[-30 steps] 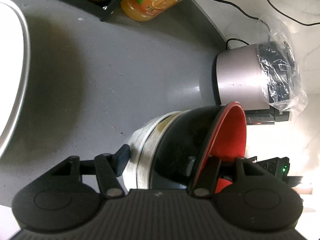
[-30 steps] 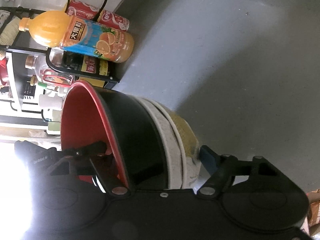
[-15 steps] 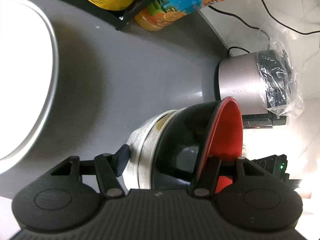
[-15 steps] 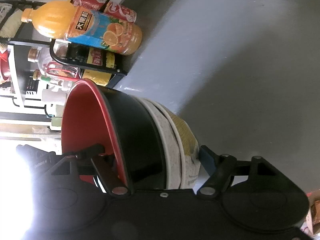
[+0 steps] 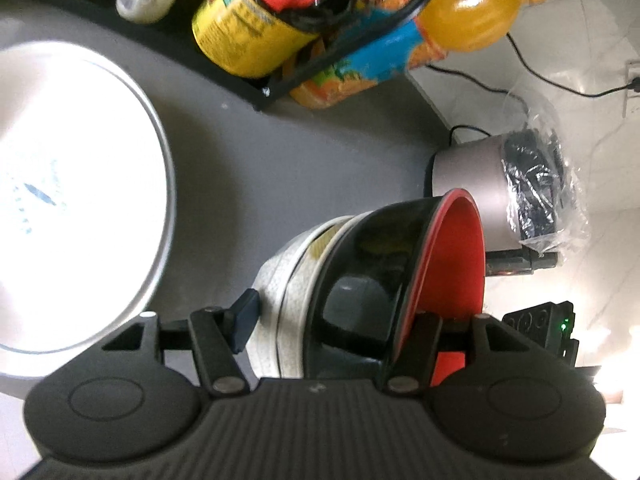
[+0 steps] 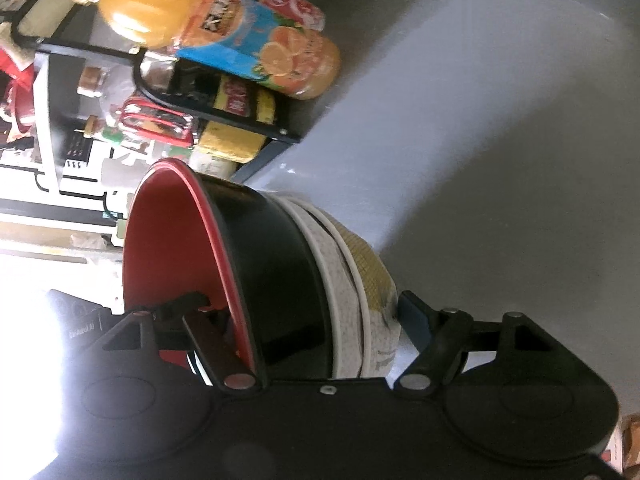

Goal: Organize plates and bowls

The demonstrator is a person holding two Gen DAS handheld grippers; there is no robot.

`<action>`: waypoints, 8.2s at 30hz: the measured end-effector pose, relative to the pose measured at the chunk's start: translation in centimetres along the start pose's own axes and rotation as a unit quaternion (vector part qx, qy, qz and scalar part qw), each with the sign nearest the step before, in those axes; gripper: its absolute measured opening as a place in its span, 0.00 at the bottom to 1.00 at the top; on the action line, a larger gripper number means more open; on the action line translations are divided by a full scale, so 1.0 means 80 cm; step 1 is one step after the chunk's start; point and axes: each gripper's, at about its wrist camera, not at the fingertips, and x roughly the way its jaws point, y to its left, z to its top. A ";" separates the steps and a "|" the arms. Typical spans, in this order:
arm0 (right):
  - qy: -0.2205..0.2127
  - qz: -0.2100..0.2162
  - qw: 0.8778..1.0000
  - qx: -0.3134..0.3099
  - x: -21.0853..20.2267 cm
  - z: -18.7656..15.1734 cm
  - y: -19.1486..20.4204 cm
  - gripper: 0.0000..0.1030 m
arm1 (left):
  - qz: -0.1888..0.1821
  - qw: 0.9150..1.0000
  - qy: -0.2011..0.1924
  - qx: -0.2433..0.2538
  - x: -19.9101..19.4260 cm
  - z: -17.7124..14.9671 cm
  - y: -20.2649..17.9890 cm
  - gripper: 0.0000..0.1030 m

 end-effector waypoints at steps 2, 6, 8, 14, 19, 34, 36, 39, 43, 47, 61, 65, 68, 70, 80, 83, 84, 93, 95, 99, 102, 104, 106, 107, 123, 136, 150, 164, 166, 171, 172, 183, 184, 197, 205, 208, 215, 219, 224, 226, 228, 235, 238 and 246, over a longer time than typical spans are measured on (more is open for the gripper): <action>0.001 0.002 1.000 -0.006 0.004 0.001 0.011 0.71 | 0.001 1.000 -0.006 0.001 -0.012 0.003 0.002 0.57; 0.004 0.009 1.000 -0.019 0.013 0.006 0.034 0.71 | 0.004 1.000 -0.021 -0.001 -0.035 0.010 0.007 0.57; 0.007 0.011 1.000 -0.026 0.020 0.008 0.047 0.71 | 0.004 1.000 -0.028 -0.003 -0.048 0.012 0.012 0.57; 0.016 0.015 0.999 -0.047 0.040 0.013 0.084 0.71 | 0.005 0.999 -0.049 -0.014 -0.084 0.019 0.029 0.57; 0.024 0.018 0.998 -0.062 0.061 0.015 0.116 0.71 | 0.008 0.998 -0.065 -0.022 -0.114 0.028 0.048 0.57; 0.064 0.017 0.994 -0.082 0.146 0.001 0.180 0.71 | 0.014 0.995 -0.088 -0.053 -0.170 0.060 0.127 0.57; 0.070 0.012 0.994 -0.081 0.157 -0.002 0.185 0.71 | 0.014 0.995 -0.086 -0.055 -0.173 0.064 0.135 0.57; 0.077 0.008 0.994 -0.076 0.171 -0.006 0.189 0.71 | 0.013 0.995 -0.084 -0.057 -0.175 0.071 0.146 0.57; 0.088 0.002 0.993 -0.072 0.185 -0.011 0.192 0.71 | 0.015 0.994 -0.082 -0.065 -0.174 0.080 0.161 0.56; 0.091 -0.007 0.993 -0.073 0.196 -0.015 0.199 0.71 | 0.011 0.994 -0.079 -0.068 -0.172 0.084 0.169 0.56; 0.056 -0.026 0.996 -0.059 0.188 -0.011 0.199 0.72 | -0.007 0.995 -0.062 -0.075 -0.159 0.091 0.186 0.56; 0.048 -0.028 0.997 -0.058 0.186 -0.014 0.200 0.73 | -0.017 0.994 -0.061 -0.088 -0.161 0.093 0.191 0.57; 0.043 -0.021 0.997 -0.058 0.179 -0.016 0.199 0.74 | -0.015 0.993 -0.080 -0.089 -0.170 0.095 0.186 0.57; 0.040 -0.018 0.997 -0.061 0.172 -0.016 0.201 0.74 | -0.007 0.993 -0.089 -0.078 -0.178 0.097 0.174 0.63; -0.007 -0.004 0.996 -0.092 0.101 -0.023 0.198 0.90 | 0.110 0.980 -0.165 -0.034 -0.212 0.061 0.108 0.80; -0.016 -0.002 0.995 -0.101 0.077 -0.031 0.187 0.91 | 0.108 0.978 -0.173 -0.039 -0.215 0.044 0.094 0.85; -0.019 -0.002 0.994 -0.103 0.070 -0.033 0.183 0.94 | 0.109 0.977 -0.179 -0.039 -0.216 0.037 0.089 0.86; -0.076 -0.009 0.990 -0.115 -0.001 -0.061 0.151 1.00 | 0.150 0.962 -0.230 0.001 -0.221 -0.032 0.026 0.92; -0.088 -0.011 0.989 -0.121 -0.019 -0.073 0.146 1.00 | 0.144 0.961 -0.237 0.014 -0.222 -0.050 0.013 0.93; -0.105 -0.021 0.985 -0.133 -0.050 -0.094 0.136 1.00 | 0.149 0.957 -0.245 0.030 -0.225 -0.088 -0.013 0.95; -0.113 -0.024 0.983 -0.140 -0.072 -0.110 0.129 1.00 | 0.150 0.955 -0.253 0.034 -0.228 -0.115 -0.030 0.98; -0.118 -0.027 0.982 -0.147 -0.086 -0.117 0.125 1.00 | 0.149 0.953 -0.260 0.037 -0.229 -0.133 -0.041 1.00; -0.128 -0.032 0.979 -0.156 -0.100 -0.123 0.123 1.00 | 0.154 0.951 -0.265 0.045 -0.230 -0.150 -0.053 1.00; -0.132 -0.036 0.977 -0.161 -0.108 -0.127 0.122 1.00 | 0.155 0.950 -0.265 0.048 -0.230 -0.157 -0.058 1.00; -0.208 -0.082 0.960 -0.167 -0.170 -0.186 0.129 1.00 | 0.179 0.930 -0.293 0.127 -0.255 -0.225 -0.100 1.00; -0.242 -0.156 0.940 -0.185 -0.178 -0.242 0.177 1.00 | 0.224 0.909 -0.289 0.198 -0.257 -0.260 -0.119 1.00; -0.252 -0.215 0.920 -0.210 -0.166 -0.284 0.211 1.00 | 0.266 0.890 -0.292 0.229 -0.255 -0.288 -0.128 1.00; -0.267 -0.246 0.904 -0.225 -0.167 -0.321 0.234 1.00 | 0.286 0.876 -0.297 0.250 -0.269 -0.329 -0.130 1.00; -0.269 -0.248 0.904 -0.220 -0.169 -0.323 0.232 1.00 | 0.283 0.878 -0.290 0.256 -0.264 -0.336 -0.130 1.00; -0.274 -0.257 0.901 -0.215 -0.172 -0.331 0.228 1.00 | 0.282 0.875 -0.283 0.273 -0.256 -0.345 -0.134 1.00; -0.274 -0.258 0.901 -0.215 -0.172 -0.332 0.228 1.00 | 0.282 0.875 -0.287 0.271 -0.257 -0.345 -0.134 1.00; -0.273 -0.260 0.897 -0.230 -0.172 -0.340 0.231 1.00 | 0.280 0.874 -0.283 0.280 -0.251 -0.351 -0.139 1.00; -0.274 -0.259 0.897 -0.231 -0.172 -0.339 0.230 1.00 | 0.281 0.873 -0.283 0.279 -0.251 -0.352 -0.139 1.00; -0.271 -0.251 0.896 -0.245 -0.170 -0.339 0.236 1.00 | 0.282 0.877 -0.282 0.268 -0.252 -0.351 -0.137 1.00; -0.271 -0.251 0.896 -0.246 -0.171 -0.338 0.235 1.00 | 0.285 0.877 -0.282 0.264 -0.253 -0.352 -0.135 1.00; -0.273 -0.253 0.894 -0.249 -0.171 -0.338 0.235 1.00 | 0.285 0.877 -0.284 0.264 -0.254 -0.352 -0.134 1.00; -0.277 -0.258 0.890 -0.255 -0.175 -0.340 0.237 1.00 | 0.285 0.875 -0.284 0.269 -0.253 -0.352 -0.136 1.00; -0.277 -0.257 0.891 -0.254 -0.177 -0.342 0.236 1.00 | 0.286 0.874 -0.285 0.270 -0.254 -0.353 -0.137 1.00; -0.277 -0.259 0.889 -0.257 -0.177 -0.345 0.237 1.00 | 0.286 0.875 -0.284 0.268 -0.254 -0.355 -0.137 1.00; -0.277 -0.253 0.891 -0.256 -0.179 -0.346 0.237 1.00 | 0.286 0.875 -0.285 0.267 -0.254 -0.355 -0.137 1.00; -0.278 -0.254 0.890 -0.256 -0.180 -0.347 0.237 1.00 | 0.287 0.874 -0.286 0.268 -0.255 -0.356 -0.137 1.00; -0.280 -0.256 0.889 -0.255 -0.183 -0.348 0.233 1.00 | 0.283 0.875 -0.285 0.270 -0.255 -0.359 -0.139 1.00; -0.279 -0.250 0.893 -0.248 -0.185 -0.347 0.231 1.00 | 0.279 0.876 -0.283 0.272 -0.254 -0.358 -0.140 1.00; -0.280 -0.253 0.892 -0.250 -0.185 -0.349 0.231 1.00 | 0.277 0.874 -0.284 0.280 -0.249 -0.355 -0.144 1.00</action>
